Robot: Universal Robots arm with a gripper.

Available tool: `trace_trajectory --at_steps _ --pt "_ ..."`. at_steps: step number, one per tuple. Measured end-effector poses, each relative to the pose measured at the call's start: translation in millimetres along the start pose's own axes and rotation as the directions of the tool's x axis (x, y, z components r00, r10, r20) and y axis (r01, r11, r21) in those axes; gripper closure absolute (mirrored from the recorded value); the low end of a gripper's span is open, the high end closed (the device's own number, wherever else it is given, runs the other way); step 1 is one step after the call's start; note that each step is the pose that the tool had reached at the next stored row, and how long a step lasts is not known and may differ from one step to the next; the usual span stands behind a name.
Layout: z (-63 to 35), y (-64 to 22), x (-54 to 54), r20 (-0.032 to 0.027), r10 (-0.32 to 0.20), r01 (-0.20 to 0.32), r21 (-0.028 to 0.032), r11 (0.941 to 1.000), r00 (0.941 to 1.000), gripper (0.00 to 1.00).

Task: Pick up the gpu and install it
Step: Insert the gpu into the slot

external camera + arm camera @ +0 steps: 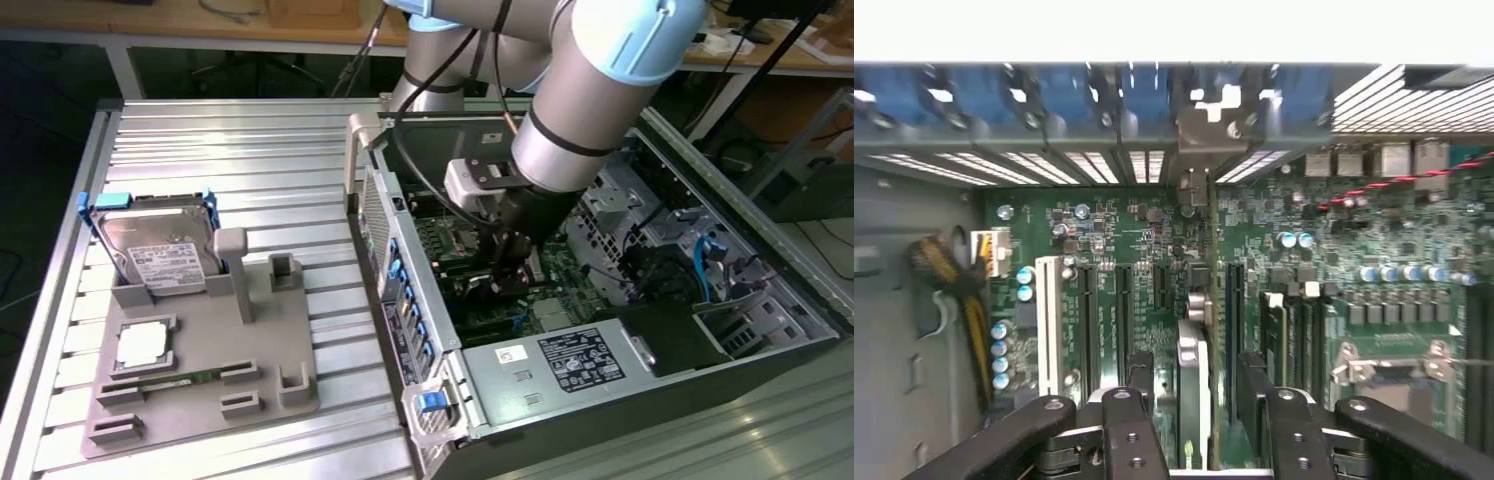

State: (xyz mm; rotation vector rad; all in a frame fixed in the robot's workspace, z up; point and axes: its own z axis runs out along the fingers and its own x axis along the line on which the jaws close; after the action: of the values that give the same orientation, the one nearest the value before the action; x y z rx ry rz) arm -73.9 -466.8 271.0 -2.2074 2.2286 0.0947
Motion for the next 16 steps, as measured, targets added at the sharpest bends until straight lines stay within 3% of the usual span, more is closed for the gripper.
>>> trace_trajectory --at_steps 5,6,9,13,14,16 --pt "-22.4 0.6 -1.2 -0.0011 0.000 0.000 0.0000 1.0000 1.0000 0.54" --pt "-22.7 0.5 -1.4 -0.0048 0.000 0.000 0.0002 1.0000 1.0000 0.54" --pt "-22.8 0.5 -1.4 -0.0052 0.000 0.000 0.0002 1.0000 1.0000 0.55" --pt "-22.8 0.6 -1.4 -0.0052 0.000 0.000 0.0002 1.0000 1.0000 0.80" --pt "-22.8 0.6 -1.4 -0.0053 0.000 0.000 0.0001 1.0000 1.0000 0.80" --pt "-22.8 0.6 -1.4 -0.0052 0.000 0.000 0.0001 1.0000 1.0000 0.89"
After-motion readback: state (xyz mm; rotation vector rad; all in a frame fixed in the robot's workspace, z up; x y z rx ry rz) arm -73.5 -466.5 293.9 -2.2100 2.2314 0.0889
